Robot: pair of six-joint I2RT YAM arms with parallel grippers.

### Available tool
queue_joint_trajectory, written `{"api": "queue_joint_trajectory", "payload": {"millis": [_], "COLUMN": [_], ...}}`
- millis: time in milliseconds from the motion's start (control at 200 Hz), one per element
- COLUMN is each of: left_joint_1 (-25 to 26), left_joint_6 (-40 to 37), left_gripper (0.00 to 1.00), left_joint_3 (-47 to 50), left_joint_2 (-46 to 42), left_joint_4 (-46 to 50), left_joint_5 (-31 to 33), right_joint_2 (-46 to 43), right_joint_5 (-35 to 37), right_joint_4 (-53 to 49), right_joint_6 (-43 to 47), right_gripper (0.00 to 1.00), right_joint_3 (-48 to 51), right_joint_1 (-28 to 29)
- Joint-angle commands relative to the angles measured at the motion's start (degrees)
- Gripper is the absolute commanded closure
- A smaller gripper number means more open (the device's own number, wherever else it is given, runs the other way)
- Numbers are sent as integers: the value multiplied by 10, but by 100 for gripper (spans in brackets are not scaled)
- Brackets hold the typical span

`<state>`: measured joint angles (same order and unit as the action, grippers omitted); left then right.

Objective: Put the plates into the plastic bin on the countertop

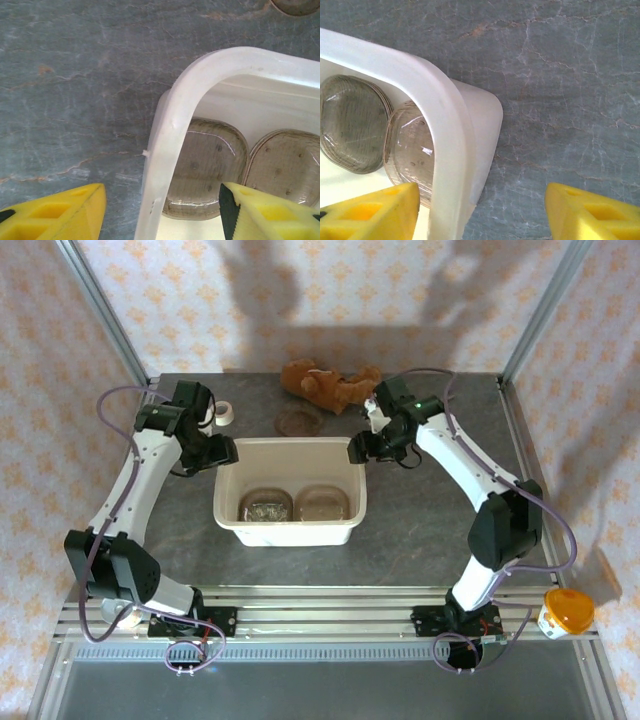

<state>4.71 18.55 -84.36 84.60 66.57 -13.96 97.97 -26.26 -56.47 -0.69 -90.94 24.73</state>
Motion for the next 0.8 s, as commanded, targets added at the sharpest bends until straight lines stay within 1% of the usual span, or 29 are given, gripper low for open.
{"api": "queue_joint_trajectory", "payload": {"millis": [0,45,110,210,250,335,395,510,601,796], "left_joint_1": [-7,-6,-6,-5,-5,-1,5,28,51,96], "left_joint_6": [-20,-22,-22,-20,-18,-17,-18,-26,-25,22], "left_gripper": [36,35,35,35,35,35,35,35,35,35], "left_joint_3": [17,24,34,47,53,63,67,56,52,63], "left_joint_2": [11,10,9,13,13,11,12,19,20,22], "left_joint_4": [-28,-34,-48,-62,-65,-77,-82,-73,-71,-114], "left_joint_5": [-41,-49,-67,-102,-109,-127,-138,-148,-149,-184], "right_joint_2": [11,13,17,27,34,41,44,43,34,15], "right_joint_5": [33,36,40,45,44,39,44,68,70,69], "right_joint_4": [-23,-25,-31,-44,-54,-63,-68,-87,-94,-109], "right_joint_6": [-6,-7,-2,9,13,17,21,39,45,59], "right_gripper": [38,39,45,50,55,60,67,69,70,71], "right_joint_3": [-14,-18,-24,-36,-46,-56,-59,-59,-54,-31], "right_joint_1": [6,7,8,8,8,8,7,4,-9,-46]}}
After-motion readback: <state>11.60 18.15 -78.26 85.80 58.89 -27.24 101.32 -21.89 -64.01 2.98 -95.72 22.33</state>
